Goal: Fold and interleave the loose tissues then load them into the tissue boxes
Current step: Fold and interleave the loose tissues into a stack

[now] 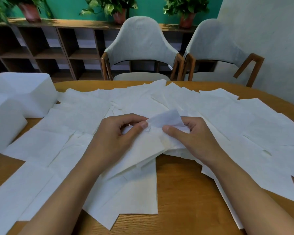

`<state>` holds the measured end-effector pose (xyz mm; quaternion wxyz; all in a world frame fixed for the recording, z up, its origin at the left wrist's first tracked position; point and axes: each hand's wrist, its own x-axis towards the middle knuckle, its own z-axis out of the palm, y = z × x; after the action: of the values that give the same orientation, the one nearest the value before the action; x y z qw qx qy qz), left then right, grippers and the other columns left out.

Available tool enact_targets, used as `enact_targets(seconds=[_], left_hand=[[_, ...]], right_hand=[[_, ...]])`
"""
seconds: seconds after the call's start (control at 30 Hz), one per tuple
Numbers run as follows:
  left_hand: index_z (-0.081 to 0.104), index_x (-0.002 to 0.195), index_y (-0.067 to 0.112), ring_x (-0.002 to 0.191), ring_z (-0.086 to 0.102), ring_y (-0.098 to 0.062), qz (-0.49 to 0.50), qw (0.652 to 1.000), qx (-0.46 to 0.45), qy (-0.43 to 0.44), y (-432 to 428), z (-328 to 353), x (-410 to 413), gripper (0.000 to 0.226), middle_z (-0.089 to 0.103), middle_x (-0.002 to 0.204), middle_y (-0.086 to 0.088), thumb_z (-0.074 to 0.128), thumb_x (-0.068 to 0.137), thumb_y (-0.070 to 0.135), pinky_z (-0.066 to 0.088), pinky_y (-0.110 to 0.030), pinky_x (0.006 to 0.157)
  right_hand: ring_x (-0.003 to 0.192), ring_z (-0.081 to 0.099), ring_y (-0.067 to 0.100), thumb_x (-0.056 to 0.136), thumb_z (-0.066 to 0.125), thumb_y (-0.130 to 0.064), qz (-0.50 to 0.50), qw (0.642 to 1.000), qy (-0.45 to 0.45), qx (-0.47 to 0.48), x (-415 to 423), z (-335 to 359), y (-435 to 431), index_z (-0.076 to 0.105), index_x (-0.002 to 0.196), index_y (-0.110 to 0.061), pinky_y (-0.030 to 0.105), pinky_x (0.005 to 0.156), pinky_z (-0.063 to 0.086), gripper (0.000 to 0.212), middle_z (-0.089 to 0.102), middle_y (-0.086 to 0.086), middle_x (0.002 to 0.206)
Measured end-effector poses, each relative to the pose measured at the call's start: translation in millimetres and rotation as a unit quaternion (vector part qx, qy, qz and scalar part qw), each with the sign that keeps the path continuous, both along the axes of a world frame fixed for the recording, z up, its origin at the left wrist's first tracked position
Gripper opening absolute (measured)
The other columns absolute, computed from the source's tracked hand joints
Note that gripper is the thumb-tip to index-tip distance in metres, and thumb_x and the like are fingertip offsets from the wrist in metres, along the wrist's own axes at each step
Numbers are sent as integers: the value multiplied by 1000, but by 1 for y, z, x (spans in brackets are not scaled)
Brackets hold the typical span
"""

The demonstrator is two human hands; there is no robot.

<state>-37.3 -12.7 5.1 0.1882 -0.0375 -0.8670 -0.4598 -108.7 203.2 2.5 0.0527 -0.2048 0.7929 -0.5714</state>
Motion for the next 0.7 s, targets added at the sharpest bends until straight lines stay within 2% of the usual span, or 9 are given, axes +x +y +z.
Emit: enact_targets(seconds=[0.1,0.2,0.27,0.33,0.37,0.47,0.53,0.6,0.7], left_hand=[[79,95,38,97,67,4,-6,1000,7,-18,-2,0,1,5,73,94,30,74,93,38,49,-11,73],[80,97,36,99,67,2,-17,1000,2,-23,-4,1,3,7,73,96,29,74,93,38,49,-11,73],[80,98,35,100,66,5,-23,999,-9,-26,-3,2,3,8,73,96,31,74,93,37,49,-10,75],[81,97,34,99,66,6,-26,999,-15,-33,-2,1,2,7,72,96,32,75,93,36,48,-9,75],[80,97,34,99,66,6,-27,999,-18,-35,-3,0,2,7,72,96,31,76,93,36,48,-9,74],[79,98,35,102,64,3,-20,999,-15,-38,-5,0,2,7,72,99,30,76,92,37,51,-12,75],[78,96,35,99,64,0,-7,999,-6,-42,-5,-1,2,7,72,96,26,75,92,40,50,-13,72],[75,98,38,92,64,-3,17,998,-17,-50,-6,-2,2,14,70,88,19,74,90,49,50,-16,67],[73,102,38,86,62,-4,73,995,-66,-34,-15,-1,1,29,69,86,16,67,87,63,48,-23,70]], right_hand=[[98,61,-3,80,76,-48,11,1000,-14,-8,0,0,-1,66,96,-46,11,68,53,18,65,-31,96],[116,54,2,76,75,-57,74,997,4,5,1,0,-1,59,119,-58,23,88,57,46,55,-32,122],[127,42,-9,74,70,-62,81,995,38,45,2,-1,-3,43,129,-68,19,101,45,62,41,-46,133],[123,30,-26,74,68,-64,76,992,67,73,4,-2,-6,32,133,-72,6,97,31,69,27,-57,134],[123,29,-26,76,67,-63,77,992,69,72,4,-2,-7,30,135,-72,4,97,29,70,25,-57,135],[130,40,-5,89,69,-50,93,994,38,33,3,-5,-7,31,138,-67,19,102,47,65,31,-50,137],[127,48,4,95,66,-38,101,995,21,-2,3,-5,-6,31,136,-68,23,91,56,62,34,-48,133],[122,54,7,96,65,-30,106,994,18,-34,3,-3,-5,29,138,-66,26,84,59,66,36,-41,137],[117,60,10,97,65,-18,86,993,3,-82,-2,1,2,29,142,-54,28,79,60,67,40,-23,143]])
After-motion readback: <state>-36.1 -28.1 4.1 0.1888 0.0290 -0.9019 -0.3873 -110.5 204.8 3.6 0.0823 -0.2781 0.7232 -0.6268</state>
